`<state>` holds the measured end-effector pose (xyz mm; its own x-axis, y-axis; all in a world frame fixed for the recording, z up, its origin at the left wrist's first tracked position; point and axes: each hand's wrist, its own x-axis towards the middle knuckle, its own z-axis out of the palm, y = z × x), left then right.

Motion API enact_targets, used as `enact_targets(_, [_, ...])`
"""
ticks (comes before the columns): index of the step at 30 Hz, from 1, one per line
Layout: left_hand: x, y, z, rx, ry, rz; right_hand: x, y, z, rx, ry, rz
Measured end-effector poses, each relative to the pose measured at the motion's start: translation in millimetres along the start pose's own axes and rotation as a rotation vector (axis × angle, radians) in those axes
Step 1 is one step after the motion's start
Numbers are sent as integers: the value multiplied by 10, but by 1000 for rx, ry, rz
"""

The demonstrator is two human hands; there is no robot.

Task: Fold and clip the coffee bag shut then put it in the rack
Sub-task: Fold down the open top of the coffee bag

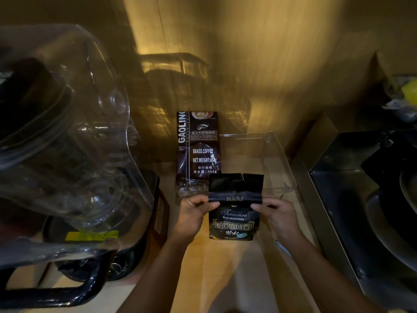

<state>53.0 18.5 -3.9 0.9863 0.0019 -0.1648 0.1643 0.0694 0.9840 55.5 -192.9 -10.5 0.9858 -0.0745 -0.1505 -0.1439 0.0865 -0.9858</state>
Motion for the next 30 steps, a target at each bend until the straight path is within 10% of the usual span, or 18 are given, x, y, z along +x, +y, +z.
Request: enact_targets(30, [-199,127,87,324,197,244,-219,-205,112,-346,72,-284])
